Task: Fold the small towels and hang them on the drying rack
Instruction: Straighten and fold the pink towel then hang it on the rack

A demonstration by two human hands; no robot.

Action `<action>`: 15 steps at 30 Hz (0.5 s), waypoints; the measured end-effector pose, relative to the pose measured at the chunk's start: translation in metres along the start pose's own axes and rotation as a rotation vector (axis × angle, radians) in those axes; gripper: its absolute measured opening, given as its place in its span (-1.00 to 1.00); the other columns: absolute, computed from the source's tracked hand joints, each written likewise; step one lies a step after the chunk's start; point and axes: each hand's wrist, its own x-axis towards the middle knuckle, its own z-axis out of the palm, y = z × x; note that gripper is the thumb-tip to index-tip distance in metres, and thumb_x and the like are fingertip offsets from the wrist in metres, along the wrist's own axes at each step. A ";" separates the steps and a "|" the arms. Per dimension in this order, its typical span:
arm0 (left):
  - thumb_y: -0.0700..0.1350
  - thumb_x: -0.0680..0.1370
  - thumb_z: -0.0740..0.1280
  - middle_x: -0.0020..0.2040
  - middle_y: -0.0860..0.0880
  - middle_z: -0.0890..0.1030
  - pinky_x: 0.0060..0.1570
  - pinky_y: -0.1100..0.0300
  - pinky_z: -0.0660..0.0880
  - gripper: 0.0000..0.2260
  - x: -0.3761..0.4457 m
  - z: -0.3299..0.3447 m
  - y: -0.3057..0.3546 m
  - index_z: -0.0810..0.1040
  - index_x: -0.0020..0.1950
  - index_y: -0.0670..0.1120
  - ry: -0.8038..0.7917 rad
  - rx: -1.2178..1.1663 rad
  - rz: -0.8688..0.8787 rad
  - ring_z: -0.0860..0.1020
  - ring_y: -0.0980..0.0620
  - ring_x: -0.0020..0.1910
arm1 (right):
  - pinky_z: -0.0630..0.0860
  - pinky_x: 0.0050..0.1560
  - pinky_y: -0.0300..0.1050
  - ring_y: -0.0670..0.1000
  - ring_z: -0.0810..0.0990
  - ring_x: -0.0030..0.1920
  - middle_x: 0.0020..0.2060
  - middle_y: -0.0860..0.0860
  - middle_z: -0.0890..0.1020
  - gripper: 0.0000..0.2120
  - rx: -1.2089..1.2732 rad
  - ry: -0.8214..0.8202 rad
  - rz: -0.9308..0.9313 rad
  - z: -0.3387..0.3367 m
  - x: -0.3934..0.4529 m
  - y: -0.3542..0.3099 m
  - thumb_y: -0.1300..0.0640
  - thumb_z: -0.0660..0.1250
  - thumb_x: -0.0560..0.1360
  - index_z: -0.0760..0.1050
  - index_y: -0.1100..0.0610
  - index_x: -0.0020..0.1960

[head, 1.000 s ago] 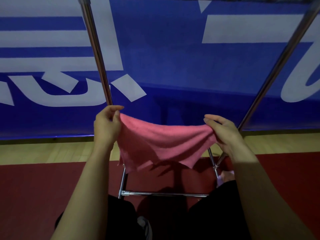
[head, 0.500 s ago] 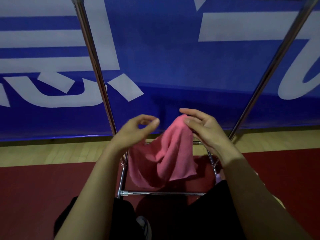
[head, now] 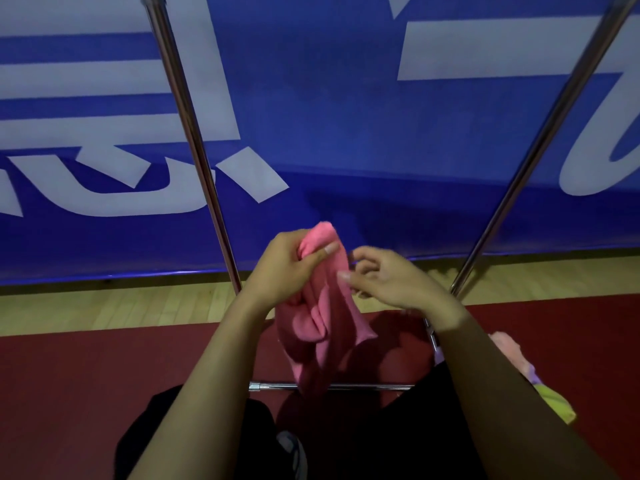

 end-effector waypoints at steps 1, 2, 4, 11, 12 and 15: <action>-0.04 0.63 0.42 -0.34 -0.01 0.35 -0.33 0.21 0.31 -0.58 -0.001 -0.002 0.002 0.38 -0.23 -0.29 0.003 -0.023 0.011 0.29 0.15 -0.34 | 0.53 -0.13 -0.08 -0.10 0.62 -0.28 -0.30 -0.02 0.67 -0.84 -0.127 -0.037 0.014 0.004 0.001 0.005 -0.01 0.48 0.54 0.55 0.02 -0.02; -0.04 0.64 0.41 -0.32 -0.01 0.33 -0.32 0.20 0.30 -0.58 -0.001 -0.003 0.002 0.36 -0.22 -0.29 0.000 -0.036 0.019 0.28 0.14 -0.33 | 0.51 -0.15 -0.10 -0.14 0.60 -0.31 -0.31 -0.04 0.68 -0.78 -0.224 -0.055 0.024 0.008 0.001 0.008 -0.07 0.50 0.51 0.53 0.02 -0.10; -0.04 0.66 0.39 -0.33 0.00 0.38 -0.29 0.21 0.34 -0.61 -0.002 -0.005 0.003 0.38 -0.22 -0.27 -0.002 -0.043 0.021 0.33 0.12 -0.34 | 0.44 -0.24 -0.25 -0.23 0.49 -0.39 -0.36 -0.08 0.65 -0.72 -0.349 -0.040 0.012 0.014 0.002 0.009 -0.11 0.50 0.50 0.54 0.06 -0.17; 0.03 0.71 0.27 -0.09 0.03 0.72 -0.01 0.25 0.55 -0.71 -0.006 -0.009 0.012 0.65 -0.07 -0.10 0.070 -0.195 -0.053 0.66 0.16 -0.12 | 0.28 -0.14 -0.27 -0.13 0.45 -0.19 -0.17 -0.08 0.48 -0.86 -0.618 -0.051 -0.055 0.018 0.003 0.006 -0.11 0.46 0.53 0.61 -0.05 -0.07; 0.05 0.71 0.26 -0.10 0.02 0.72 0.00 0.25 0.55 -0.69 -0.006 -0.010 0.014 0.65 -0.08 -0.08 0.077 -0.199 -0.051 0.66 0.14 -0.11 | 0.27 -0.06 -0.28 -0.09 0.47 -0.11 -0.08 -0.04 0.48 -0.85 -0.618 -0.048 -0.064 0.020 0.004 0.006 -0.09 0.46 0.53 0.62 -0.03 -0.03; 0.09 0.71 0.22 -0.15 0.01 0.72 -0.01 0.25 0.55 -0.62 -0.007 -0.013 0.013 0.66 -0.12 -0.09 0.096 -0.209 -0.052 0.68 0.08 -0.12 | 0.35 0.15 -0.30 -0.02 0.56 0.12 0.10 0.01 0.59 -0.77 -0.613 -0.037 -0.100 0.026 0.005 0.004 -0.06 0.39 0.55 0.71 0.05 0.06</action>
